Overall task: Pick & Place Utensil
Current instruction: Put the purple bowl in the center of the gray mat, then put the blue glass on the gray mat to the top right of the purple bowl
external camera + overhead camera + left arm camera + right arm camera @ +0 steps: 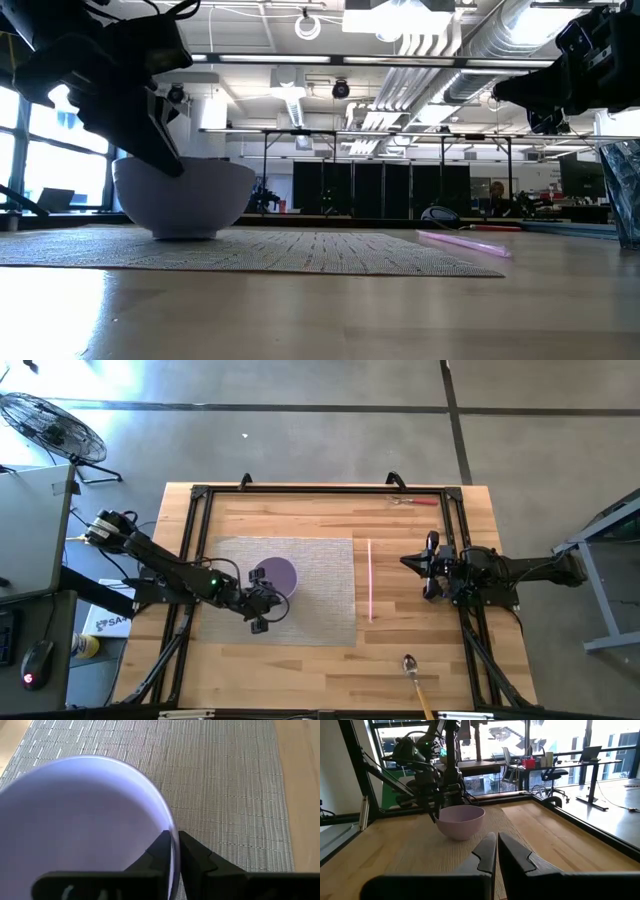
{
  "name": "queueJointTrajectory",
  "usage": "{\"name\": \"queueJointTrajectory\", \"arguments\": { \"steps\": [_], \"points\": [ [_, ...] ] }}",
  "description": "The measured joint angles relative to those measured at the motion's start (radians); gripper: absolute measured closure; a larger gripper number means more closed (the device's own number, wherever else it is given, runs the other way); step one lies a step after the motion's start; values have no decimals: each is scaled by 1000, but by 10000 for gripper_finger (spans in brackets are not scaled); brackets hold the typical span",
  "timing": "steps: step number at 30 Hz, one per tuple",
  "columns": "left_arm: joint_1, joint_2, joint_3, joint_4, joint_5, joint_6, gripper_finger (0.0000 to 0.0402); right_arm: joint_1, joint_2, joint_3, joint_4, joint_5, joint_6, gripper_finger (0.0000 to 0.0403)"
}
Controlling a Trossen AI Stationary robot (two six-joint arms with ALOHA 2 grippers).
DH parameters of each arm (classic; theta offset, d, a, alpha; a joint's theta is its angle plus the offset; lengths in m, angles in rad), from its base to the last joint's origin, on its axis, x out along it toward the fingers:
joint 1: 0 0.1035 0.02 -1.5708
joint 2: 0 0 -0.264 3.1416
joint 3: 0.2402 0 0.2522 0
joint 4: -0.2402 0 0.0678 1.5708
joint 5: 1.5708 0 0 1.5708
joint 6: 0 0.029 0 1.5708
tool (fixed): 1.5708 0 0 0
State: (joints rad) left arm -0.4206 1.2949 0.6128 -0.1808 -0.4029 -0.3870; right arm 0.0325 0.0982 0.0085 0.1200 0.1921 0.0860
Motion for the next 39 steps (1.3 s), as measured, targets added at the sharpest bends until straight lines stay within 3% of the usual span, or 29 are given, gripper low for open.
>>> {"name": "queueJointTrajectory", "arguments": {
  "steps": [12,20,27,31,39],
  "points": [
    [0,-19,3,-1,-8,16,266,0,0,0,-4,0,0,391],
    [-16,-159,30,-74,-22,43,237,0,0,0,-4,0,0,391],
    [-198,-394,30,-154,-272,-11,236,0,0,0,-4,0,0,391],
    [-308,-499,10,-69,-407,3,236,0,0,0,-5,0,0,391],
    [-345,-493,-25,92,-471,19,236,0,0,0,-4,0,0,391]
  ]
}}
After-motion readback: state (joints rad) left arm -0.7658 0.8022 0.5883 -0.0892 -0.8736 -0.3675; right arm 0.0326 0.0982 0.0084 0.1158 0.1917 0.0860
